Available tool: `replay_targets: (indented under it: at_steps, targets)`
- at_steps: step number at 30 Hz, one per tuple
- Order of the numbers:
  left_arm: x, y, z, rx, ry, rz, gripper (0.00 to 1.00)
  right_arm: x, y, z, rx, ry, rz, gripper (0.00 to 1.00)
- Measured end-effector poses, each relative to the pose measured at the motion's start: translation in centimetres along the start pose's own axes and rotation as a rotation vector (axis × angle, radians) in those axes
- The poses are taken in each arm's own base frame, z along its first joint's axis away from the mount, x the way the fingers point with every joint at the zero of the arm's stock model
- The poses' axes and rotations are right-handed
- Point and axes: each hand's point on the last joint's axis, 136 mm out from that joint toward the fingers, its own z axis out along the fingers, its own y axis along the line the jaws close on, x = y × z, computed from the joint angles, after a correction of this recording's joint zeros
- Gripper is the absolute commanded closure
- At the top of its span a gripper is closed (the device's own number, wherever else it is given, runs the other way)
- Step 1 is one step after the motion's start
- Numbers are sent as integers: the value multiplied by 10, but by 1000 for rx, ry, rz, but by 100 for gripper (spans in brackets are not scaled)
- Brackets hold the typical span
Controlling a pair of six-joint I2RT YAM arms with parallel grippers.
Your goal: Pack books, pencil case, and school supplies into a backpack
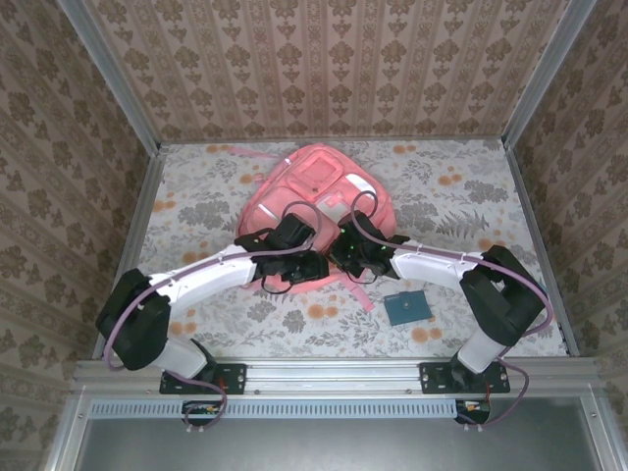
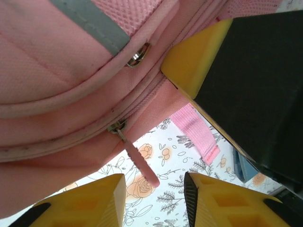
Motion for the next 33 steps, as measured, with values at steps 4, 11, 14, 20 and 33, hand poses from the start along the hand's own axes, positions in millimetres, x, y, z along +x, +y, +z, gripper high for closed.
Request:
replay_targets:
  at_steps: [4, 11, 14, 20, 33]
  targets:
    - [3, 4, 10, -36, 21, 9, 63, 0, 0, 0, -5, -1, 0, 90]
    - [7, 18, 16, -104, 33, 11, 76, 0, -2, 1, -7, 1, 9, 90]
    - [6, 21, 16, -116, 26, 12, 78, 0, -1, 1, -10, 1, 14, 90]
    - [5, 23, 16, -129, 19, 16, 91, 0, -2, 1, -10, 0, 16, 91]
    - [-2, 20, -10, -155, -28, 122, 100, -5, 2, -19, -19, -38, 18, 96]
